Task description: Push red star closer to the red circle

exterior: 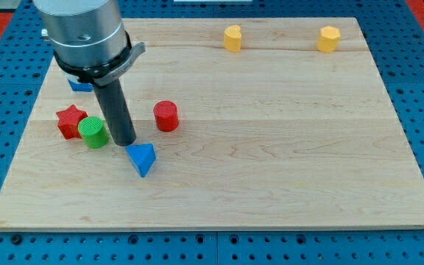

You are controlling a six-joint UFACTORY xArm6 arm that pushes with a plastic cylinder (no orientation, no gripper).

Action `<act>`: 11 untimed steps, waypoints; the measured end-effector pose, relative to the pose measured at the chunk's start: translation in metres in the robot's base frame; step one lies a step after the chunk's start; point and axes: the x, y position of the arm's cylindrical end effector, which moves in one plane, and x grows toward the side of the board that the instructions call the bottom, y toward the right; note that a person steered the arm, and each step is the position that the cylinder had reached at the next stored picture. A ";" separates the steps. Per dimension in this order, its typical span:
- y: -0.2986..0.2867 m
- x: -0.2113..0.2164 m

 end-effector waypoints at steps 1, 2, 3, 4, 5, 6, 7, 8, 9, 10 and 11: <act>-0.016 0.028; -0.058 0.047; -0.072 0.034; -0.085 -0.010; -0.095 -0.028; -0.095 -0.029; -0.136 -0.027; -0.109 -0.057; -0.069 -0.063; -0.040 -0.063; -0.019 -0.072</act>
